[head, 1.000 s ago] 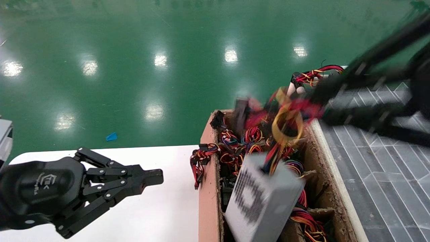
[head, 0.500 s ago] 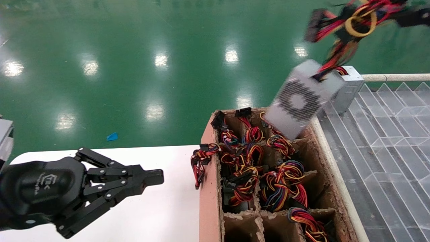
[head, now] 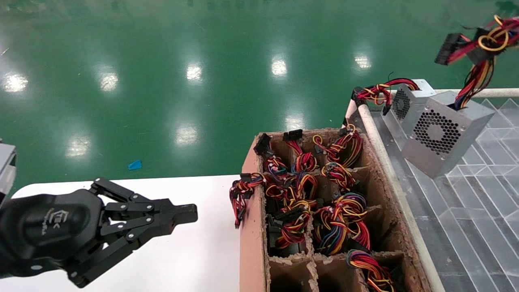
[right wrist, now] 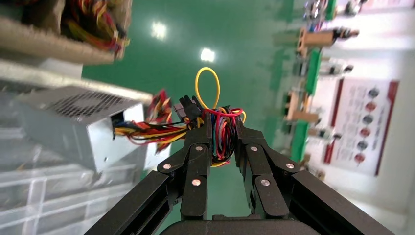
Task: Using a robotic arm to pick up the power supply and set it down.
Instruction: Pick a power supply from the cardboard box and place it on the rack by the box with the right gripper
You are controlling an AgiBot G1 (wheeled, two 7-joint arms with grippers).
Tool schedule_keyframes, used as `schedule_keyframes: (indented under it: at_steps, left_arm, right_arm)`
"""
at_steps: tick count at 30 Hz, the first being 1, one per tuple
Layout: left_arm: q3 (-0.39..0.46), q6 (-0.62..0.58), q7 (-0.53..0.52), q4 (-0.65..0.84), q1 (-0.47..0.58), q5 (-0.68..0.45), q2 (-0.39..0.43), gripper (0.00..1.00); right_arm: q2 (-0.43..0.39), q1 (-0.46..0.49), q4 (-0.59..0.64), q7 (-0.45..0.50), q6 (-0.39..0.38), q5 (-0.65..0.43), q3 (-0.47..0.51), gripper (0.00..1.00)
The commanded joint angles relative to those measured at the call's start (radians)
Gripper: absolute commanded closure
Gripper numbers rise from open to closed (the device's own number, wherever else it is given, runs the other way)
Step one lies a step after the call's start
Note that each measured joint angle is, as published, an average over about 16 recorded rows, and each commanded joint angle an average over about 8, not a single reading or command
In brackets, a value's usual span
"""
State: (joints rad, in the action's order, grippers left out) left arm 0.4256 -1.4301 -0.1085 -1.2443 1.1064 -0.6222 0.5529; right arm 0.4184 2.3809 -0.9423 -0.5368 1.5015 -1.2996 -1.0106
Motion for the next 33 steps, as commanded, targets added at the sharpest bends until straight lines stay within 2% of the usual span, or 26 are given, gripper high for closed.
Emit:
schedule_keyframes:
  at_steps: [1, 6, 13, 33]
  left_arm:
    - [0.0, 0.0, 0.0, 0.0, 0.0, 0.0, 0.0, 1.0]
    - [0.0, 0.0, 0.0, 0.0, 0.0, 0.0, 0.0, 1.0]
    - [0.0, 0.0, 0.0, 0.0, 0.0, 0.0, 0.0, 1.0]
    - [0.0, 0.0, 0.0, 0.0, 0.0, 0.0, 0.0, 1.0]
  right_arm:
    - [0.001, -0.004, 0.044, -0.018, -0.001, -0.014, -0.006, 1.0]
    - [0.033, -0.035, 0.175, -0.061, -0.015, 0.007, -0.008, 1.0]
    - [0.084, -0.075, 0.324, -0.095, -0.078, 0.021, -0.007, 1.0]
    - [0.226, -0.178, 0.624, -0.189, -0.181, 0.1, 0.023, 1.0]
